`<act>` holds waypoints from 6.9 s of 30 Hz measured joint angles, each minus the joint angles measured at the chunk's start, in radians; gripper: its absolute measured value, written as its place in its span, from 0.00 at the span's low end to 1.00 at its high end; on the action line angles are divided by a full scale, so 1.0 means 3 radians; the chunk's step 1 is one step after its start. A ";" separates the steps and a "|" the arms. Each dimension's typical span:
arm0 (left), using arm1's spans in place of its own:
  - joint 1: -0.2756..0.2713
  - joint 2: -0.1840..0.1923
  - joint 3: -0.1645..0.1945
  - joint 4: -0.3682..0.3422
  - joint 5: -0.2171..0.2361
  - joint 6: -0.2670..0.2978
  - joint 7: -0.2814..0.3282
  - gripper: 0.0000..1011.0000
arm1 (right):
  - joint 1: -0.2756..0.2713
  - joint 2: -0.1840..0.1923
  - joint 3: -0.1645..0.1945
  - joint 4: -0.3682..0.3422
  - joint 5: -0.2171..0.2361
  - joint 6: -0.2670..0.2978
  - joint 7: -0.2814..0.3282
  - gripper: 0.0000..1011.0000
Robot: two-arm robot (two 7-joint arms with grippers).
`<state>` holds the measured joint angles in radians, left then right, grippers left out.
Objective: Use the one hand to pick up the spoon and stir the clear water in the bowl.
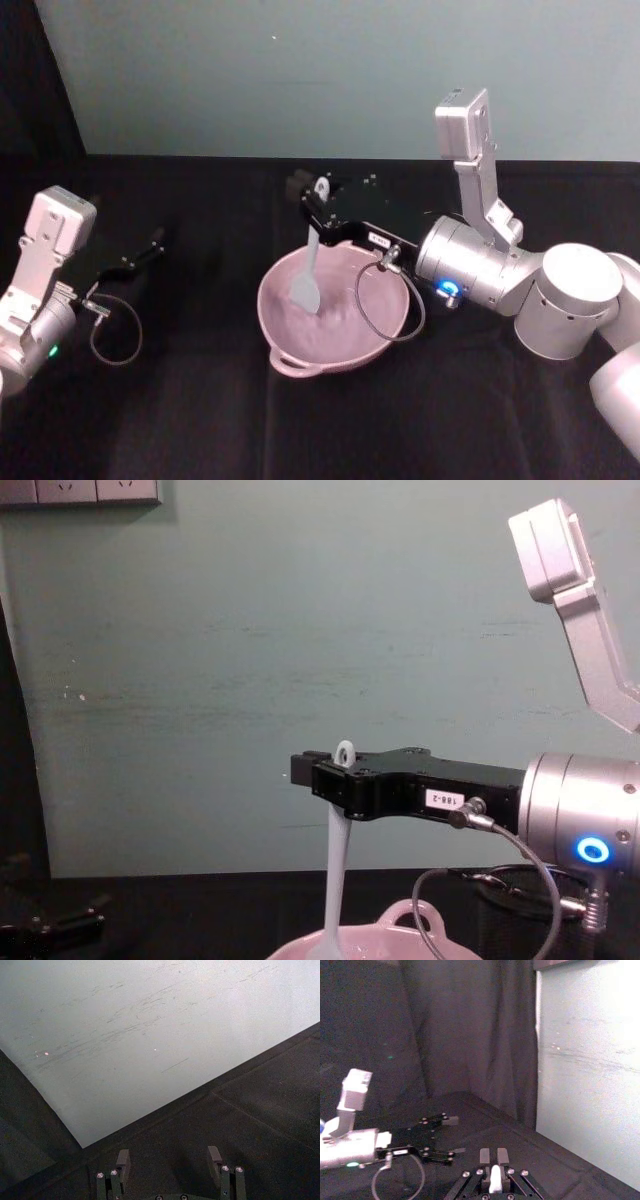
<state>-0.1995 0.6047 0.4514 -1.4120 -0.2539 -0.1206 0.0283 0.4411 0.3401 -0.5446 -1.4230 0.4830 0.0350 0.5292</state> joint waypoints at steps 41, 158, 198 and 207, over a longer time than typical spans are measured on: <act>0.0000 0.0000 0.0000 0.0000 0.0000 0.0000 0.0000 1.00 | -0.0355 0.0281 0.0124 -0.0506 -0.0102 0.0105 -0.0083 0.10; 0.0000 0.0000 0.0000 0.0000 0.0000 0.0000 0.0000 1.00 | -0.0435 0.0107 0.0165 -0.0465 -0.0089 0.0102 -0.0188 0.10; 0.0000 0.0000 0.0000 0.0000 0.0000 0.0000 0.0000 1.00 | -0.0327 0.0090 0.0359 -0.0209 -0.0080 0.0015 -0.0286 0.10; 0.0000 0.0000 0.0000 0.0000 0.0000 0.0000 0.0000 1.00 | -0.0539 0.0130 0.0315 -0.0489 -0.0054 0.0051 -0.0292 0.10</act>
<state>-0.1996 0.6047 0.4514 -1.4120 -0.2539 -0.1205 0.0283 0.2795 0.3792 -0.4499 -1.5698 0.4668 0.0503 0.4415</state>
